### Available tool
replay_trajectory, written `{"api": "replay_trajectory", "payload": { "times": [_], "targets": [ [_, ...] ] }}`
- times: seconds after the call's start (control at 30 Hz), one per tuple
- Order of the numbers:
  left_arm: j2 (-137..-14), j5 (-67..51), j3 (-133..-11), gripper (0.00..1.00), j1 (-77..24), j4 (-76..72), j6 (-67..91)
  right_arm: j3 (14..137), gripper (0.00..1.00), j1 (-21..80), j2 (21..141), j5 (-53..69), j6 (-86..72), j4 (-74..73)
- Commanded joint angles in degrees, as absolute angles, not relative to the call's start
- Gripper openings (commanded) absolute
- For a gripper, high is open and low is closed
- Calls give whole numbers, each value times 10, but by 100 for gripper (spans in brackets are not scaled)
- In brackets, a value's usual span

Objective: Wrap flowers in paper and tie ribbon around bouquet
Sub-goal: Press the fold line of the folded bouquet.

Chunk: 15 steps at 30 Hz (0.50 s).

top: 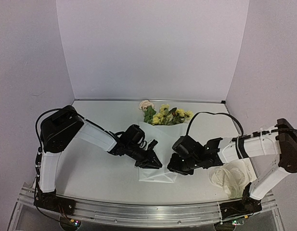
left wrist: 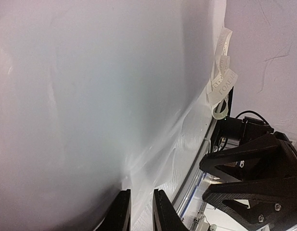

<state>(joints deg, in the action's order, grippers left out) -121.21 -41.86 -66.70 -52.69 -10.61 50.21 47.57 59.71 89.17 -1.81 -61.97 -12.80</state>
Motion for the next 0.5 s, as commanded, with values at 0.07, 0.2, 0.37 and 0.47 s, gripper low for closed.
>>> {"api": "replay_trajectory", "payload": {
  "times": [0.07,0.2,0.37,0.47],
  "targets": [
    [-1211,-418,-691,18,-526,-119,499,466,22,569,934,37,-584,-31],
    [-1210,-419,-695,18,-526,-114,495,454,18,558,967,42,-594,22],
    [-1185,-421,-692,20,-524,-106,484,441,11,554,1002,27,-621,34],
    [-1146,-424,-680,25,-520,-85,469,424,9,553,1010,20,-642,34]
  ]
}}
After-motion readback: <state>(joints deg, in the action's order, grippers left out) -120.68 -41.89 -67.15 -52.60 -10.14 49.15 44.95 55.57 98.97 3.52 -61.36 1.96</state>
